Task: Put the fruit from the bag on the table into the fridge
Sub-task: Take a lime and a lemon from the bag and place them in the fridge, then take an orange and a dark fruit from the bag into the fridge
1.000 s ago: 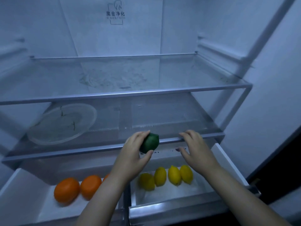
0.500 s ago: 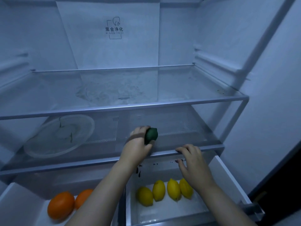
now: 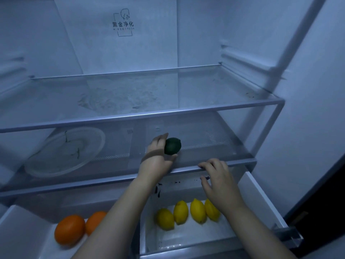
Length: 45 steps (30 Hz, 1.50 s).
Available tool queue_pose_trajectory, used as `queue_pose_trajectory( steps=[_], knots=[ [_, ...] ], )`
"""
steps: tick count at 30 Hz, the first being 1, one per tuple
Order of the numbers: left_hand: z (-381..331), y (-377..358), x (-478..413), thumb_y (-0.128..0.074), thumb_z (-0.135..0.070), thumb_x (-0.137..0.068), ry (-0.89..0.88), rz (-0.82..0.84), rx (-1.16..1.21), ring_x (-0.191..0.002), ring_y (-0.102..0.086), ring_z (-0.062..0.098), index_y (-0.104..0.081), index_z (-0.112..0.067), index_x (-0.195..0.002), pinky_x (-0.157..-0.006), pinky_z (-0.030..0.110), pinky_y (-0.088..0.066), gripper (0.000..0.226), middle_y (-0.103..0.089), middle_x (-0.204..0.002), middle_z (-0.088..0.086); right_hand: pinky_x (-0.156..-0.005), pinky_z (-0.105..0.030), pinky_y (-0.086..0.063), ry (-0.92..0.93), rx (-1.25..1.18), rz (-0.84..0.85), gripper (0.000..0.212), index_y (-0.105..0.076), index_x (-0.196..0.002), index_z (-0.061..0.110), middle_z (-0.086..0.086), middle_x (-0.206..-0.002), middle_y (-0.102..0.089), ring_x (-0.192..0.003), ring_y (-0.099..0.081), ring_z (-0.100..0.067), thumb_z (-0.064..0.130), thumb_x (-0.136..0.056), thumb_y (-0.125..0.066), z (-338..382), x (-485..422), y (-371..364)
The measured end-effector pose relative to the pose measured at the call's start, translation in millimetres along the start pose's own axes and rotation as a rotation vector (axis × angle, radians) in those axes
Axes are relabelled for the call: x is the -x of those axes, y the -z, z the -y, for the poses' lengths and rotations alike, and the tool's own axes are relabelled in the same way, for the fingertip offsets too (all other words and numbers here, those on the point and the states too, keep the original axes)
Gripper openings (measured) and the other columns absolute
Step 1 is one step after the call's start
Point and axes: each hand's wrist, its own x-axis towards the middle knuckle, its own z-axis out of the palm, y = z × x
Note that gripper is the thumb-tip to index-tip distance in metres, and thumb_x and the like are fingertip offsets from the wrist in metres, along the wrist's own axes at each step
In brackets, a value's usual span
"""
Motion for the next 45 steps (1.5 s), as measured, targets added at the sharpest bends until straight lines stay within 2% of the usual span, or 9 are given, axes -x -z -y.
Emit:
queue_pose_trajectory(
  steps=[3, 7, 10, 13, 18, 23, 28, 36, 45],
  knots=[
    [-4, 8, 21, -0.060, -0.043, -0.087, 0.026, -0.063, -0.088, -0.137, -0.028, 0.019, -0.022, -0.023, -0.148, -0.107, 0.036, -0.033, 0.074, -0.030, -0.151, 0.002, -0.091, -0.028, -0.046, 0.000, -0.003, 0.006, 0.032, -0.056, -0.118, 0.023, 0.006, -0.113, -0.048, -0.108, -0.042, -0.011, 0.019, -0.087, -0.061, 0, 1, 1],
    [-13, 19, 61, -0.049, -0.050, -0.091, 0.065, -0.101, -0.189, -0.132, -0.036, 0.016, -0.025, -0.023, -0.147, -0.104, 0.034, -0.036, 0.067, -0.036, -0.146, -0.001, -0.096, -0.035, -0.046, 0.005, -0.016, 0.045, 0.040, -0.053, -0.124, 0.018, 0.003, -0.119, -0.047, -0.114, -0.040, -0.015, 0.019, -0.085, -0.063, 3, 5, 1],
    [-18, 26, 90, -0.035, -0.058, -0.092, 0.084, -0.118, -0.255, -0.135, -0.030, 0.015, -0.028, -0.023, -0.146, -0.107, 0.035, -0.032, 0.065, -0.036, -0.146, -0.003, -0.096, -0.038, -0.046, 0.012, -0.056, 0.047, 0.040, -0.054, -0.123, 0.013, -0.002, -0.121, -0.048, -0.116, -0.038, -0.017, 0.017, -0.085, -0.063, 5, 7, 1],
    [-23, 39, 120, -0.019, -0.065, -0.091, 0.109, -0.160, -0.327, -0.137, -0.029, 0.015, -0.029, -0.021, -0.147, -0.108, 0.035, -0.028, 0.072, -0.035, -0.149, -0.001, -0.099, -0.035, -0.041, 0.059, -0.147, 0.072, 0.036, -0.055, -0.122, 0.012, -0.003, -0.122, -0.050, -0.118, -0.037, -0.017, 0.019, -0.088, -0.062, 15, 8, 4],
    [-25, 75, 169, -0.022, -0.058, -0.092, 0.171, -0.257, -0.484, -0.127, -0.044, 0.021, -0.044, -0.015, -0.138, -0.098, 0.036, -0.039, 0.066, -0.050, -0.139, 0.004, -0.094, -0.018, -0.028, 0.286, -0.245, 0.155, 0.038, -0.051, -0.128, 0.016, 0.001, -0.124, -0.051, -0.118, -0.043, -0.016, 0.023, -0.091, -0.057, 60, 13, 15],
    [-25, 118, 229, -0.029, -0.053, -0.092, 0.272, -0.315, -0.585, -0.124, -0.048, 0.024, -0.051, -0.014, -0.133, -0.096, 0.039, -0.042, 0.060, -0.052, -0.135, 0.005, -0.091, -0.015, -0.029, 0.540, -0.359, 0.222, 0.036, -0.052, -0.126, 0.018, 0.003, -0.121, -0.054, -0.114, -0.047, -0.015, 0.030, -0.092, -0.050, 131, 27, 15],
    [-28, 157, 310, -0.023, -0.055, -0.094, 0.470, -0.387, -0.668, -0.128, -0.043, 0.020, -0.049, -0.018, -0.135, -0.101, 0.037, -0.036, 0.060, -0.050, -0.138, 0.001, -0.091, -0.017, -0.031, 0.746, -0.471, 0.332, 0.040, -0.053, -0.124, 0.016, 0.001, -0.119, -0.056, -0.110, -0.051, -0.017, 0.037, -0.091, -0.044, 206, 58, 7],
    [-35, 205, 441, -0.023, -0.055, -0.092, 0.810, -0.544, -0.713, -0.131, -0.037, 0.012, -0.044, -0.024, -0.139, -0.101, 0.029, -0.029, 0.060, -0.045, -0.142, -0.006, -0.091, -0.019, -0.036, 1.025, -0.610, 0.486, 0.041, -0.052, -0.126, 0.017, 0.001, -0.122, -0.056, -0.112, -0.053, -0.015, 0.036, -0.090, -0.051, 324, 133, 6],
    [-39, 246, 591, -0.021, -0.060, -0.089, 1.106, -0.693, -0.728, -0.133, -0.035, 0.011, -0.040, -0.029, -0.139, -0.107, 0.034, -0.031, 0.062, -0.041, -0.143, -0.007, -0.093, -0.019, -0.036, 1.304, -0.665, 0.568, 0.045, -0.044, -0.134, 0.024, 0.008, -0.132, -0.048, -0.118, -0.044, -0.010, 0.039, -0.092, -0.052, 452, 248, 20]
  ],
)
